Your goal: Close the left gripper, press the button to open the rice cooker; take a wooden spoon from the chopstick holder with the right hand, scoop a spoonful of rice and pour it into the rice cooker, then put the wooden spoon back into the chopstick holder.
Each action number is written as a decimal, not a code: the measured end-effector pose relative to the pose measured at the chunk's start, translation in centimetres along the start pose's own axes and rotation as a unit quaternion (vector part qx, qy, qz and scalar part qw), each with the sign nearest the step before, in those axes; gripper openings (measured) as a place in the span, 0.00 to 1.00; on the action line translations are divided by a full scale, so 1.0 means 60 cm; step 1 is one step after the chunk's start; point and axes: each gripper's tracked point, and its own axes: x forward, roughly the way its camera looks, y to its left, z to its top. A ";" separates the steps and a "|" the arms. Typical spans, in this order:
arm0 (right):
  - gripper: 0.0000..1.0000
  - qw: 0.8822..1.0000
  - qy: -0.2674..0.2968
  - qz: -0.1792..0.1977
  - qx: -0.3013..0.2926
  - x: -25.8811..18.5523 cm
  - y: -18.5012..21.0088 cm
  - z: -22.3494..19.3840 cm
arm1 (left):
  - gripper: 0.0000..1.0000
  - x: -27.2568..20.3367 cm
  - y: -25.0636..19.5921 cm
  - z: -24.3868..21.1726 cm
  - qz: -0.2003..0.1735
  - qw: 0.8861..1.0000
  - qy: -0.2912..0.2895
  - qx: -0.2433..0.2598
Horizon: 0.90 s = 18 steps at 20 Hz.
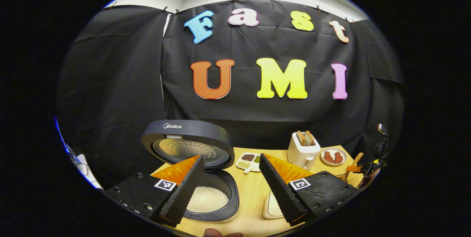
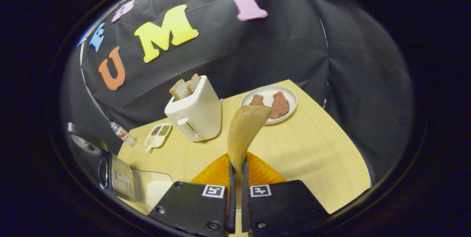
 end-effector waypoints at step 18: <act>0.12 0.993 -0.083 0.023 -0.079 -0.171 0.308 0.002 | 0.95 -0.096 0.155 -0.003 -0.032 0.997 -0.049 -0.043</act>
